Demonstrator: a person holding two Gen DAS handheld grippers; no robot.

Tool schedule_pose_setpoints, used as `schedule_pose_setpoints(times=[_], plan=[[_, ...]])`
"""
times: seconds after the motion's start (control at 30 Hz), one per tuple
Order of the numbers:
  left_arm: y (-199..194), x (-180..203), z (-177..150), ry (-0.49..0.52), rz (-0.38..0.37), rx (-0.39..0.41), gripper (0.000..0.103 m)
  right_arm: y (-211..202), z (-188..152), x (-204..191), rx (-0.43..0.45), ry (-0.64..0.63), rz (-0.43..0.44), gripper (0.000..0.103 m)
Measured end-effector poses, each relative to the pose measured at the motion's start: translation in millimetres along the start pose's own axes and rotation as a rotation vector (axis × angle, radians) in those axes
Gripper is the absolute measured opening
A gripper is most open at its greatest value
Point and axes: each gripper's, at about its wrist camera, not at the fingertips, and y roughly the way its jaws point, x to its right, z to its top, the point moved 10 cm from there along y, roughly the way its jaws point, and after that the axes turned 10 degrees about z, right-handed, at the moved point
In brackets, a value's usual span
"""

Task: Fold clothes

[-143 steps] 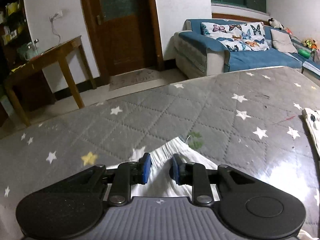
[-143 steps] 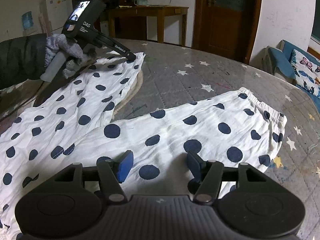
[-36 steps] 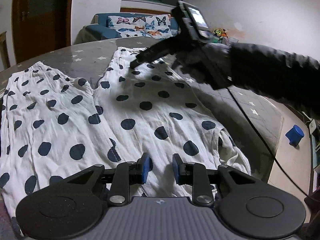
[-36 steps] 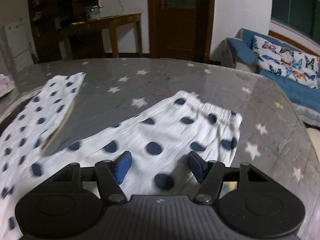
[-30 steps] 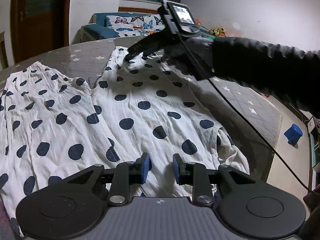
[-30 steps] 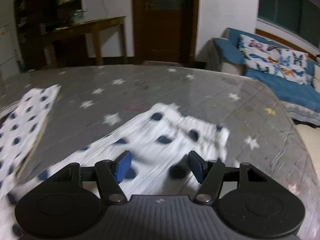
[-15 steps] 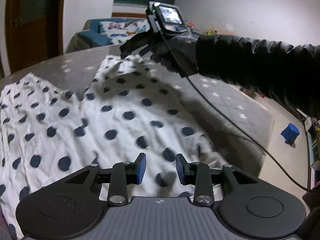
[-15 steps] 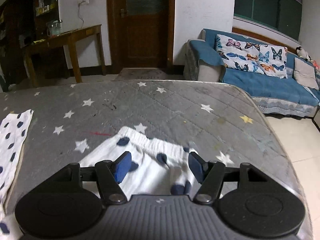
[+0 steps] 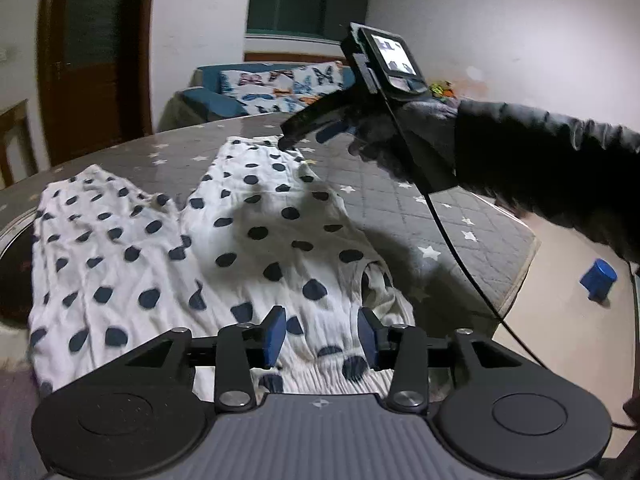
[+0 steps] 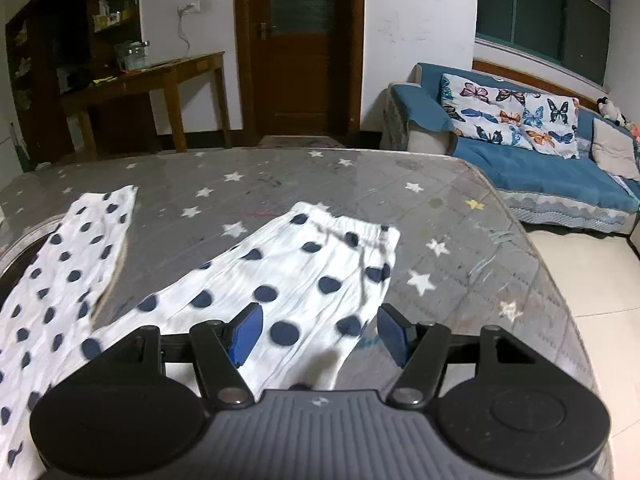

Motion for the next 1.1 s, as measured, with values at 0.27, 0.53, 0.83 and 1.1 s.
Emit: schedule_pose_setpoints(times=[0.27,0.53,0.83,1.1], plan=[[-18.7,-1.7,-13.6,-0.048,0.052,0.02,0.044,-0.7,-17.0,-17.9,-0.008,-0.018,0.021,0.064],[-12.4,17.7,-16.1,-0.013,0.039,0.049,0.044,-8.2,-25.0,-13.7,-0.013,-0.014,0.008,0.064],[29.7,58.6,-9.9,0.129,0.009,0.031,0.047,7.8,-24.0,20.0,-0.028,0.071,0.011,0.055],[50.2,61.2,-11.4,0.144,0.01,-0.002,0.042,49.5,-3.4,53.0,-0.013,0.161,-0.012,0.052]])
